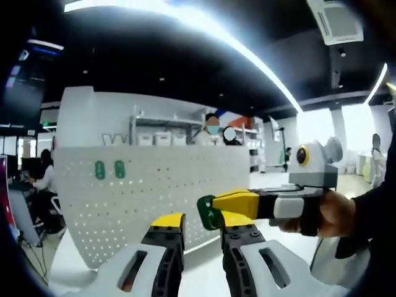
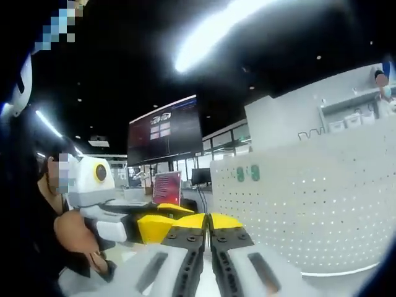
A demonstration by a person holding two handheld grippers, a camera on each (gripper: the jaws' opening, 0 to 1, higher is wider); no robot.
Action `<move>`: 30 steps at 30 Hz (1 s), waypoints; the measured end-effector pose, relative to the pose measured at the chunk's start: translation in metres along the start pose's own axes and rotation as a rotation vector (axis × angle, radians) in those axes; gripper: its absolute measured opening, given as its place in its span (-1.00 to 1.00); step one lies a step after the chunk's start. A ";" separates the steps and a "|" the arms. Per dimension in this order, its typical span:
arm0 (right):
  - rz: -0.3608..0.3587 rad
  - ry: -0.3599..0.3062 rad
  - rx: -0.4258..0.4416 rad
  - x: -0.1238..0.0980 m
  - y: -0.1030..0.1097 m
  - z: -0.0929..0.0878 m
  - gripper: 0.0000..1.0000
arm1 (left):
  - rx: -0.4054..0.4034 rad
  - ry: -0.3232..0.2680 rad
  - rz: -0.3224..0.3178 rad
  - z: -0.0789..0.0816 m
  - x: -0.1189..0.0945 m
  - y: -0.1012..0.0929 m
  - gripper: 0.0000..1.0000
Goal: Insert the hook assembly into the mounting plate slot until the hook locks in place.
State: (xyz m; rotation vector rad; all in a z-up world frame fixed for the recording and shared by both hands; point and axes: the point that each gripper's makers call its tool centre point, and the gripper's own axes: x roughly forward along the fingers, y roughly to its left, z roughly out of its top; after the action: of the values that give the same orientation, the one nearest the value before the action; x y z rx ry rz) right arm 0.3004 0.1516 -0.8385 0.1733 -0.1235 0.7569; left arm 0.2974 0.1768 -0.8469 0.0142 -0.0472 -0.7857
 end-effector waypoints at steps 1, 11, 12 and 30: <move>0.005 -0.002 0.007 0.000 0.001 0.000 -1.00 | 0.000 0.001 0.005 0.000 0.000 0.001 -0.56; 0.035 -0.002 0.027 0.005 0.009 0.000 -1.00 | 0.018 -0.001 0.001 0.000 0.000 0.000 -0.73; 0.034 -0.002 0.027 0.005 0.009 -0.001 -1.00 | 0.020 0.000 0.000 0.000 0.000 0.000 -0.75; 0.023 0.016 0.027 0.009 0.015 -0.003 -1.00 | 0.009 -0.026 -0.052 -0.001 -0.002 0.001 -0.92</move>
State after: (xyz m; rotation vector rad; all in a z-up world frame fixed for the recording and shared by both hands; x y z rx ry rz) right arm 0.2966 0.1693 -0.8379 0.1914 -0.1001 0.7831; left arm 0.2969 0.1791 -0.8482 0.0138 -0.0752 -0.8376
